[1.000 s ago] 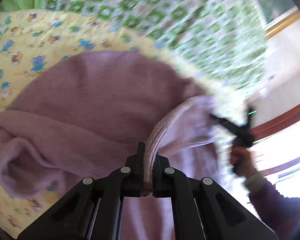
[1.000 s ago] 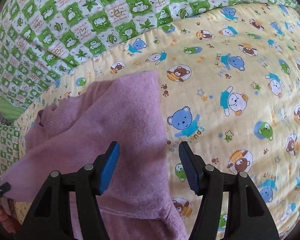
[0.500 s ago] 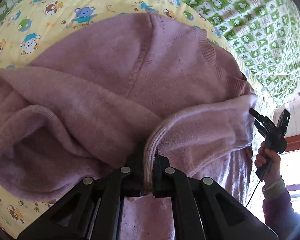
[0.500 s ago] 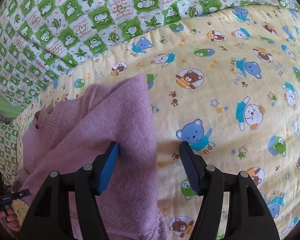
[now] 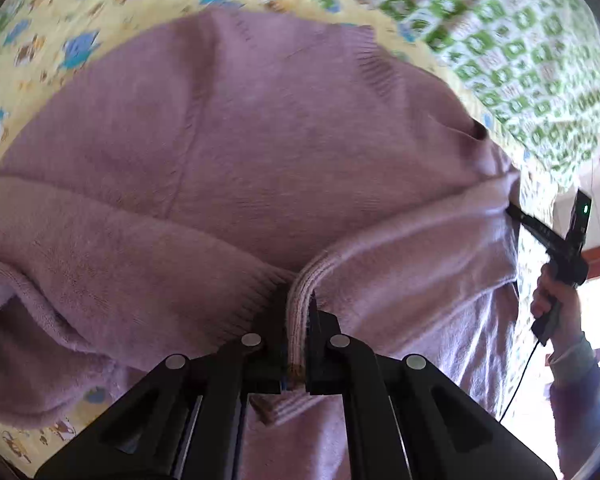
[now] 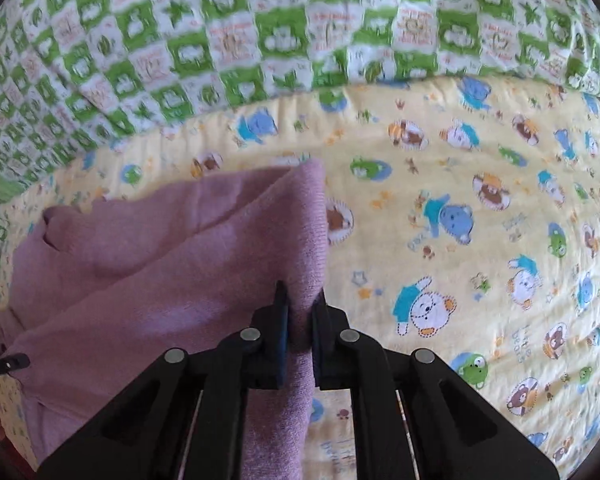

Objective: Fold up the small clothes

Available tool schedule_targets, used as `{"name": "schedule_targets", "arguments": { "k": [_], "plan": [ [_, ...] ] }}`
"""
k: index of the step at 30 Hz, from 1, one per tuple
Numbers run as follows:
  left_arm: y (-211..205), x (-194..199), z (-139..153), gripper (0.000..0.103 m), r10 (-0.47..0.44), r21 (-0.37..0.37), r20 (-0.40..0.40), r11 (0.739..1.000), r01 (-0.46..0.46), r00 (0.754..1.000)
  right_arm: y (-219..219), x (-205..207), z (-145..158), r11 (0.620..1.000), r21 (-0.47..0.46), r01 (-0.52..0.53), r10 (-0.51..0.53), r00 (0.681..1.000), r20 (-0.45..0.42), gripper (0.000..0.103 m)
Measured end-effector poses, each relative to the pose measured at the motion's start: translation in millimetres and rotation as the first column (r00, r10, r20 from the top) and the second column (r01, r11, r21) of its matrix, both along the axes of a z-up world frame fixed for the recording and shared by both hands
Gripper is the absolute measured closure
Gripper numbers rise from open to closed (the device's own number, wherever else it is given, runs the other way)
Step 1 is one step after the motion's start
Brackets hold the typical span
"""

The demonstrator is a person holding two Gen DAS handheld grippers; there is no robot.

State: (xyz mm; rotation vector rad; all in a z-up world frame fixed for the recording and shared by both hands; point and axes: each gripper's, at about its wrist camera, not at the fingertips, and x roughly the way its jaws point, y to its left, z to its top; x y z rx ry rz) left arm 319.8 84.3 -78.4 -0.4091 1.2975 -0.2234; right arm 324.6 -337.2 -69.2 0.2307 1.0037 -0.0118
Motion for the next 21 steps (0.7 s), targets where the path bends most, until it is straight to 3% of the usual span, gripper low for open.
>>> {"name": "schedule_targets", "arguments": {
  "k": [4,6,7,14,16,21],
  "plan": [
    [4.8,-3.0,6.6,0.097,0.001,-0.017,-0.001,1.000,-0.001,1.000,3.0,2.0,-0.1,1.000,0.000,0.025,-0.025,1.000,0.000,0.087],
    [5.0,-8.0,17.8,0.096,0.006,-0.005,0.014,1.000,-0.006,1.000,4.7,-1.5,8.4,0.999,-0.011,0.044,-0.044,0.999,-0.009,0.066],
    [6.9,-11.8,22.7,0.096,0.015,-0.008,0.021,1.000,-0.015,1.000,5.2,-5.4,14.8,0.999,-0.010,0.048,-0.048,0.999,0.003,0.064],
    [36.7,-49.2,42.1,0.087,0.102,-0.066,0.027,0.993,-0.100,0.994,25.8,-51.8,51.6,0.996,0.086,0.021,-0.028,0.996,0.083,0.063],
    [45.2,-56.8,36.6,0.081,0.130,-0.074,0.000,0.989,-0.129,0.992,38.6,-68.2,55.0,0.994,0.106,0.004,-0.013,0.996,0.084,0.062],
    [67.5,-53.1,15.2,0.079,0.237,-0.113,-0.056,0.964,-0.242,0.970,76.7,-111.5,55.6,0.989,0.133,-0.065,0.058,0.997,0.059,0.061]
  ]
}}
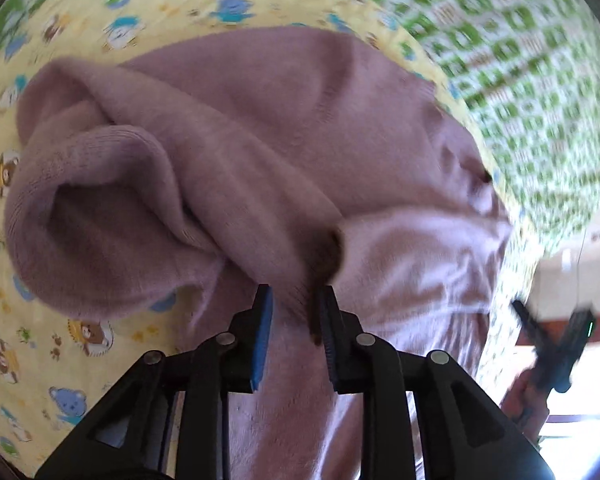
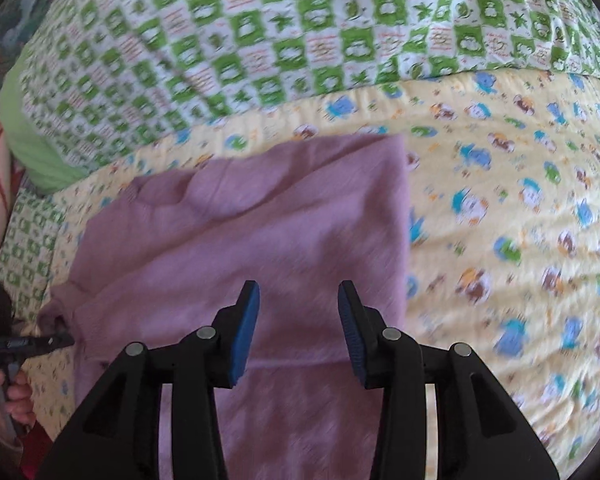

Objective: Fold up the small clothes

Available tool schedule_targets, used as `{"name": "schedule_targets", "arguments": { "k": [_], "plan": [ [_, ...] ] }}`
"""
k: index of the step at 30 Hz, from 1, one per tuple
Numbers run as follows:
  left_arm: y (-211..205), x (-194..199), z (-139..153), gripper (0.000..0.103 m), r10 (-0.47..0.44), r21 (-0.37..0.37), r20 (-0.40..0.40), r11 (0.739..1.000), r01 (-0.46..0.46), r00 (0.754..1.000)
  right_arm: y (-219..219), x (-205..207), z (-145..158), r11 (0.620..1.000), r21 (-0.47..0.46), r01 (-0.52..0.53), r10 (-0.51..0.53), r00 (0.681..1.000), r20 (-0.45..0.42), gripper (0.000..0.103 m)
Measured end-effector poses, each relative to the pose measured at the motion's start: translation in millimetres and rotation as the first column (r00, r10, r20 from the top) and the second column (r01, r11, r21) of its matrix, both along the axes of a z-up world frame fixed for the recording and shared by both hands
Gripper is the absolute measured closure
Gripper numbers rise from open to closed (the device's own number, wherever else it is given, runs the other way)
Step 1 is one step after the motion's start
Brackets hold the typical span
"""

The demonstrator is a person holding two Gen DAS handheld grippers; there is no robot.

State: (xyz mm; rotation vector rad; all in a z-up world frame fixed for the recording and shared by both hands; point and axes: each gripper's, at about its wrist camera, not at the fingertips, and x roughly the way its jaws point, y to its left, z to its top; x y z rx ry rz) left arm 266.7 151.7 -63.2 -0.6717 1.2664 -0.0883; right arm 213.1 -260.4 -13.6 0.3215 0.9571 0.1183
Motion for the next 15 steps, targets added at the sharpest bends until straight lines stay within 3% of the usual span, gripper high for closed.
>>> {"name": "schedule_targets", "arguments": {
  "k": [3,5,6,10,13,15],
  "plan": [
    [6.8,11.5,-10.3,0.082,0.048,-0.034,0.014,0.998,-0.048,0.999,20.1,-16.5,-5.4,0.999,0.021,-0.040,0.040,0.999,-0.022,0.061],
    [5.1,17.2,-13.6,0.101,0.063,-0.003,0.016,0.998,-0.063,0.998,31.9,-23.2,-8.3,0.998,0.016,-0.062,0.062,0.997,-0.036,0.061],
    [5.9,17.8,-11.7,0.102,0.070,0.020,0.024,0.997,-0.071,0.997,36.0,-26.4,-8.4,0.998,0.017,-0.068,0.069,0.997,-0.037,0.061],
    [15.5,3.1,29.2,0.103,0.098,0.067,0.168,0.992,-0.110,0.981,43.0,-35.7,-5.1,0.996,0.035,-0.080,0.081,0.996,-0.026,0.061],
    [24.2,-8.3,67.5,0.103,0.088,0.039,0.287,0.994,-0.104,0.954,42.9,-38.4,-0.5,0.996,0.045,-0.073,0.074,0.997,-0.013,0.061],
    [20.5,-5.8,81.3,0.103,0.045,0.068,0.293,0.995,-0.068,0.955,44.8,-38.1,0.6,0.995,0.063,-0.078,0.079,0.997,-0.011,0.061]
  ]
}}
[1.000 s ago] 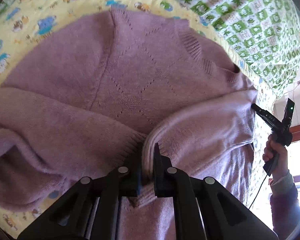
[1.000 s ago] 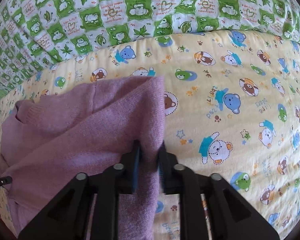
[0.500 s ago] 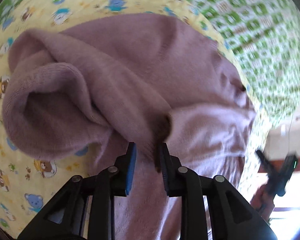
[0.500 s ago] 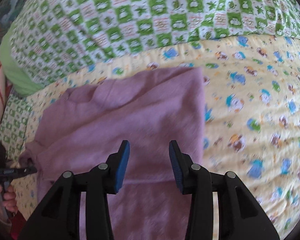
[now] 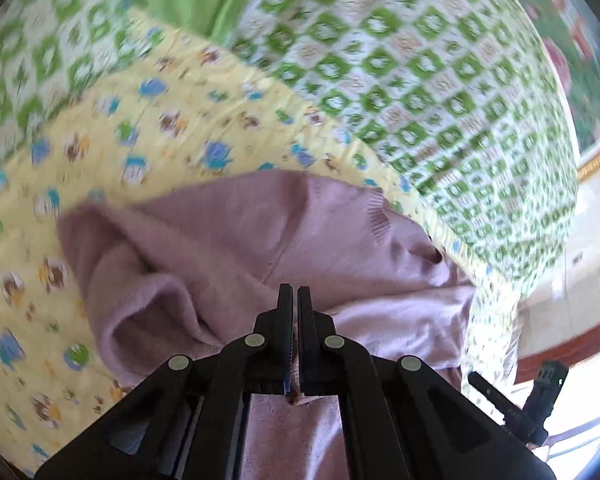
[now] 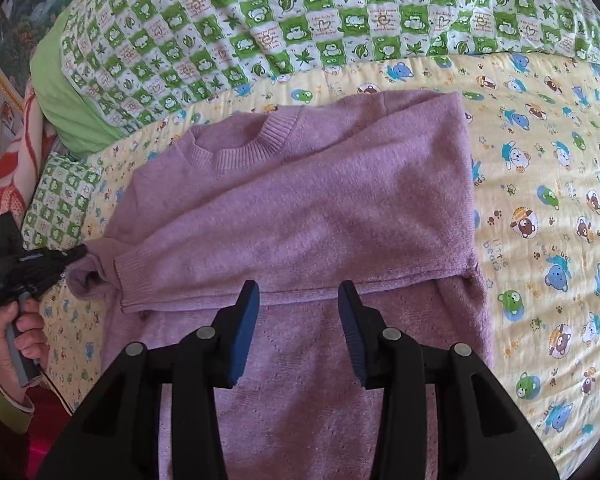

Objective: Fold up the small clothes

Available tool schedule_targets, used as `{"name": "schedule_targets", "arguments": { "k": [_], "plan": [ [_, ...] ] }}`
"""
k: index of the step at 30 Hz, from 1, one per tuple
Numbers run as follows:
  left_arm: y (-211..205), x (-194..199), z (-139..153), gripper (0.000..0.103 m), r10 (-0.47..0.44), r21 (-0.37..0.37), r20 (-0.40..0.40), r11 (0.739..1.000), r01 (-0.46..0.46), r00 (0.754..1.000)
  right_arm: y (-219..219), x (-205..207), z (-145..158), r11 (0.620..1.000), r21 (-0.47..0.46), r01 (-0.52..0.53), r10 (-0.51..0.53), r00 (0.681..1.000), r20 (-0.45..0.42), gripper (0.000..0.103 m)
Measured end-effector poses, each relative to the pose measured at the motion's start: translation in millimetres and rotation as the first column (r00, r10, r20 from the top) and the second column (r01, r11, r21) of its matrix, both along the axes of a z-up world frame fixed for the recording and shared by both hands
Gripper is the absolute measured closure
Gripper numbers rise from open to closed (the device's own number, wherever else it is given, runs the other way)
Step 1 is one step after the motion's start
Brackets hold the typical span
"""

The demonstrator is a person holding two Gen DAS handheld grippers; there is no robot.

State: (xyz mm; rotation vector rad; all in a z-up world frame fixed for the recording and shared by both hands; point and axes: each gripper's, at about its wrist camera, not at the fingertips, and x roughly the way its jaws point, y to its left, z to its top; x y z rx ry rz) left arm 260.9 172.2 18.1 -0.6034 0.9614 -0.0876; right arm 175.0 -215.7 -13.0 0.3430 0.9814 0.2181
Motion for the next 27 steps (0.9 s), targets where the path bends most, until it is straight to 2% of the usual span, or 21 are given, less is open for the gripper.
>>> {"name": "schedule_targets", "arguments": {
  "k": [2,3,7,9,11,13,15,18,20,24,27],
  "plan": [
    [-2.1,4.7,-4.9,0.103,-0.035,-0.026,-0.061,0.999,0.033,0.998,6.3,0.8,-0.8,1.000,0.014,-0.017,0.017,1.000,-0.011,0.061],
    [-2.9,4.9,-11.5,0.099,-0.040,-0.043,-0.090,0.998,0.037,0.995,10.8,1.0,-1.2,1.000,0.019,-0.024,0.025,1.000,-0.017,0.061],
    [-11.2,1.4,-51.0,0.072,-0.030,-0.075,-0.215,0.997,0.014,0.976,26.4,-2.0,-3.2,0.998,0.038,-0.052,0.053,0.998,-0.027,0.061],
    [-14.0,0.3,-71.2,0.072,-0.014,-0.097,-0.271,0.995,-0.013,0.963,33.4,-4.1,-4.9,0.999,0.025,-0.045,0.046,0.998,-0.037,0.061],
    [-16.8,0.6,-88.3,0.070,0.009,-0.067,-0.323,0.997,-0.033,0.946,37.8,-5.0,-7.8,0.998,0.021,-0.056,0.057,0.997,-0.048,0.061],
    [-14.3,2.9,-101.9,0.069,0.029,-0.074,-0.349,0.996,-0.058,0.937,39.2,-5.8,-10.7,0.998,0.023,-0.057,0.058,0.997,-0.058,0.061],
    [-11.5,5.7,-108.8,0.072,0.048,-0.097,-0.335,0.992,-0.086,0.941,40.6,-6.0,-13.2,0.998,0.032,-0.059,0.061,0.996,-0.066,0.061],
    [-9.3,11.6,-108.6,0.095,0.083,-0.105,-0.287,0.988,-0.117,0.954,45.1,-4.6,-15.2,0.997,0.029,-0.069,0.071,0.995,-0.069,0.061],
    [-7.1,12.4,-100.4,0.097,0.103,-0.109,-0.252,0.985,-0.134,0.962,48.1,-3.0,-16.4,0.997,0.031,-0.077,0.079,0.994,-0.072,0.061],
    [-7.3,-0.4,-53.4,0.098,0.100,-0.067,-0.112,0.992,-0.108,0.989,51.1,-0.6,-15.1,0.996,0.033,-0.089,0.091,0.994,-0.065,0.061],
    [-12.4,-8.3,-5.8,0.098,0.064,-0.092,0.017,0.994,-0.062,0.998,50.5,0.9,-11.2,0.995,0.041,-0.089,0.091,0.994,-0.052,0.061]
  ]
}}
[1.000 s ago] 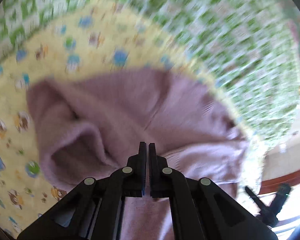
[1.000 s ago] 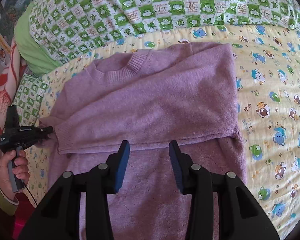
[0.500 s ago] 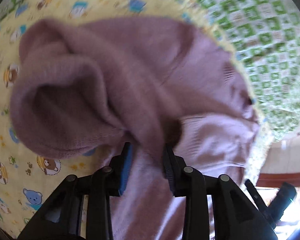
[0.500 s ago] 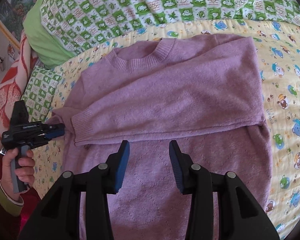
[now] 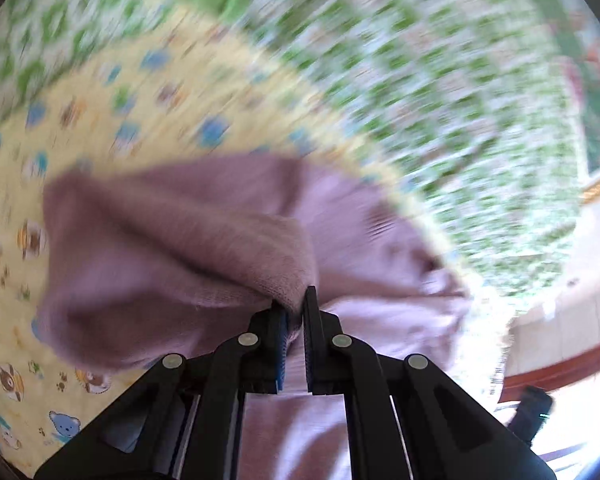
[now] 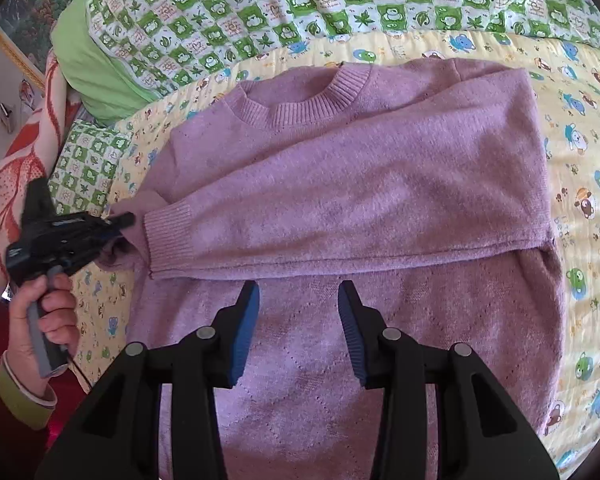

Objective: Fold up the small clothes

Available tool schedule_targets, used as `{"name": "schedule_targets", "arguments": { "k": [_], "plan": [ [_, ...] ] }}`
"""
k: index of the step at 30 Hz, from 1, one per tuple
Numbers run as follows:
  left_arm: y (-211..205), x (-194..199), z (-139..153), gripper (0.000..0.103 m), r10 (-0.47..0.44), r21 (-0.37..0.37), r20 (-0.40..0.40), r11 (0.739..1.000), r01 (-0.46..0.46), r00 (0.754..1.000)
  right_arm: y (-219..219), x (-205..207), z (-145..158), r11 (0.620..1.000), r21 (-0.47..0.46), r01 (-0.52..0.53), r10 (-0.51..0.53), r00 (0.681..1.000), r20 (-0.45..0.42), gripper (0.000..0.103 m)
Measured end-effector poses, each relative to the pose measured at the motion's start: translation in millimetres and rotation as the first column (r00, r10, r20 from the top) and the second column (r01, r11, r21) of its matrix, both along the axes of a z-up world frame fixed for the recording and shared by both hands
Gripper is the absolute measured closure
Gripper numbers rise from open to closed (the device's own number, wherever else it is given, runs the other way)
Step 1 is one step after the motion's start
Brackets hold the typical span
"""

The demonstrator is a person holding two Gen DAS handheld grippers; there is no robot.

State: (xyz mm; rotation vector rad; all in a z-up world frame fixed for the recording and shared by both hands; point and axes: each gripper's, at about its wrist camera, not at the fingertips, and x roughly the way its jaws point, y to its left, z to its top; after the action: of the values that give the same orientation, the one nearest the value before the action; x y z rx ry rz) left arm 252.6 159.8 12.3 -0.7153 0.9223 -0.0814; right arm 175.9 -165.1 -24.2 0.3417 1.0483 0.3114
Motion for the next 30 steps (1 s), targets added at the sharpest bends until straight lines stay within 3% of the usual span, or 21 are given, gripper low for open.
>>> {"name": "schedule_targets", "arguments": {
  "k": [3,6,9,12,14,17,19,22,25,27,30],
  "plan": [
    [-29.2,5.1,40.0,0.098,-0.086,-0.063,0.121,0.994,0.094,0.989,0.6,2.4,4.1,1.000,0.015,0.005,-0.005,1.000,0.011,0.061],
    [-78.5,20.0,45.3,0.095,-0.228,-0.125,0.155,0.960,0.248,0.961,2.6,4.8,5.5,1.000,0.014,0.019,-0.019,1.000,0.014,0.061],
    [-128.6,30.6,20.6,0.077,-0.359,-0.090,0.073,0.927,0.365,0.930,3.3,6.5,2.3,0.999,-0.004,0.041,-0.041,0.999,-0.006,0.061],
    [-140.2,23.9,-9.1,0.076,-0.394,-0.082,0.004,0.916,0.393,0.919,-2.2,5.4,-2.8,0.998,-0.019,0.055,-0.056,0.998,-0.024,0.061],
    [-134.0,12.3,-22.4,0.076,-0.398,-0.056,-0.027,0.917,0.396,0.917,-8.3,4.1,-7.1,0.998,-0.031,0.063,-0.064,0.998,-0.029,0.059],
    [-108.3,-10.3,-39.8,0.071,-0.365,0.044,-0.086,0.928,0.369,0.927,-19.5,4.5,-17.3,0.995,-0.052,0.090,-0.092,0.995,-0.040,0.055],
    [-83.3,-25.4,-49.1,0.060,-0.311,0.144,-0.118,0.934,0.326,0.943,-25.6,8.5,-23.6,0.993,-0.064,0.099,-0.102,0.994,-0.048,0.055],
    [-50.4,-44.0,-65.6,0.052,-0.226,0.306,-0.178,0.912,0.272,0.958,-34.6,22.0,-27.9,0.989,-0.085,0.121,-0.125,0.992,-0.037,0.055],
    [-29.7,-49.4,-86.6,0.052,-0.181,0.355,-0.218,0.901,0.251,0.959,-42.4,41.6,-30.9,0.982,-0.122,0.144,-0.145,0.989,0.002,0.049],
    [-23.5,-50.4,-96.1,0.052,-0.164,0.368,-0.227,0.898,0.241,0.960,-47.5,60.2,-35.3,0.970,-0.176,0.168,-0.164,0.986,0.035,0.035],
    [-23.4,-40.2,-105.3,0.052,-0.113,0.421,-0.222,0.885,0.200,0.968,-51.7,89.1,-48.8,0.971,-0.178,0.159,-0.157,0.987,0.024,0.031]
  ]
}}
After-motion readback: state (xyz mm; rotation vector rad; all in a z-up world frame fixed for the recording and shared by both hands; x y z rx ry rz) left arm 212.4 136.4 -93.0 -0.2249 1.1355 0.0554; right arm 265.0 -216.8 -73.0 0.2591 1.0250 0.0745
